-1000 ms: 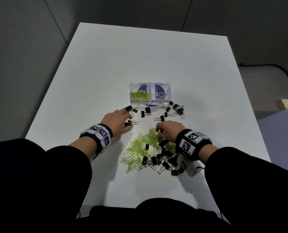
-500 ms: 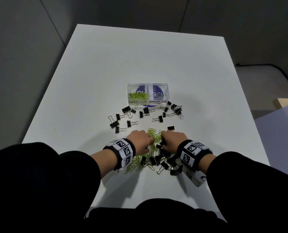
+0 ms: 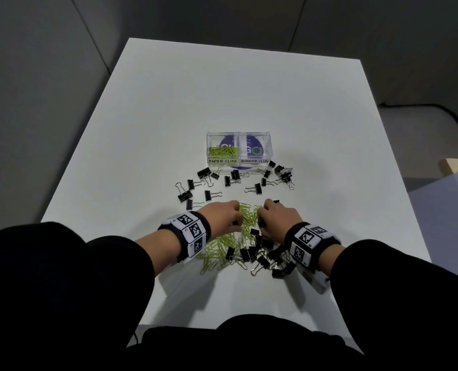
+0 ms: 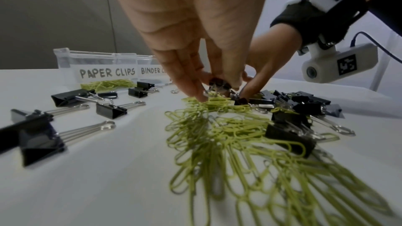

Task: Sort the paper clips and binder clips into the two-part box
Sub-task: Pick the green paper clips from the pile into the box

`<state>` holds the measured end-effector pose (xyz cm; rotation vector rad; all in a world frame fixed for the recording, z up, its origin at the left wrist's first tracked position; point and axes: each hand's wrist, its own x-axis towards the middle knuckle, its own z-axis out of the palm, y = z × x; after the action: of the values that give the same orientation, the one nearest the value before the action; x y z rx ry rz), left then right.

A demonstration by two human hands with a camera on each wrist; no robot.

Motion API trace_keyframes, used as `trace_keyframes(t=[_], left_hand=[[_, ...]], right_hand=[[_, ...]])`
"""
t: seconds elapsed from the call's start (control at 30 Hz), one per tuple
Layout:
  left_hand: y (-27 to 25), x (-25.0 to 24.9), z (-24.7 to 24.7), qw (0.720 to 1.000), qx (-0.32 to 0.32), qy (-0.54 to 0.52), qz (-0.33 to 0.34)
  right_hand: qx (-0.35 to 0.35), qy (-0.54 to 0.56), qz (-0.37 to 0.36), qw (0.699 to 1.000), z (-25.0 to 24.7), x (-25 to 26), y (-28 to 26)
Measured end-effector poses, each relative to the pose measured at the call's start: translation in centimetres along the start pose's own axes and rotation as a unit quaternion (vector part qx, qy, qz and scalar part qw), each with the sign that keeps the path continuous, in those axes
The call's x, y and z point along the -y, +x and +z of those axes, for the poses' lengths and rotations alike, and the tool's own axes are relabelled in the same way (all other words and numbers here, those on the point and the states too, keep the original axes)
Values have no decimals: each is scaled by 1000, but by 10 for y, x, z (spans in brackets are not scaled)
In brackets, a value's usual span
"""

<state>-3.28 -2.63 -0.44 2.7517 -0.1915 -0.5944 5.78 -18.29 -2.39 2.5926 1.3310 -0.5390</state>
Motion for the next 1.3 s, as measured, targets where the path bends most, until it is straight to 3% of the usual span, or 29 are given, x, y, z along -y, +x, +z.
trace_keyframes(t=[0.23,0.33,0.43,0.57,0.7,0.87,1.07,1.3], left_hand=[[-6,4,2,995,-14,-92,-35],[-7,1,1,994,-20,-98,-38],[-13,-4,4,996,-15,-77,-46],[-26,-7,19,999,25,-25,-16],[-33,-6,36,998,55,37,-18],[-35,-11,44,998,11,62,-24],[-33,-13,43,997,-10,78,-13],[-37,-9,31,989,17,146,26]], right_hand=[[-63,-71,-59,994,-3,0,-1],[-55,9,-49,997,-19,1,-7],[3,113,-22,993,-28,-7,-11],[40,172,2,984,-25,-13,-30],[61,95,-19,993,-10,-20,-64],[76,2,-46,996,14,-23,-92],[70,-20,-31,997,21,-13,-88],[88,-52,-40,994,13,-18,-75]])
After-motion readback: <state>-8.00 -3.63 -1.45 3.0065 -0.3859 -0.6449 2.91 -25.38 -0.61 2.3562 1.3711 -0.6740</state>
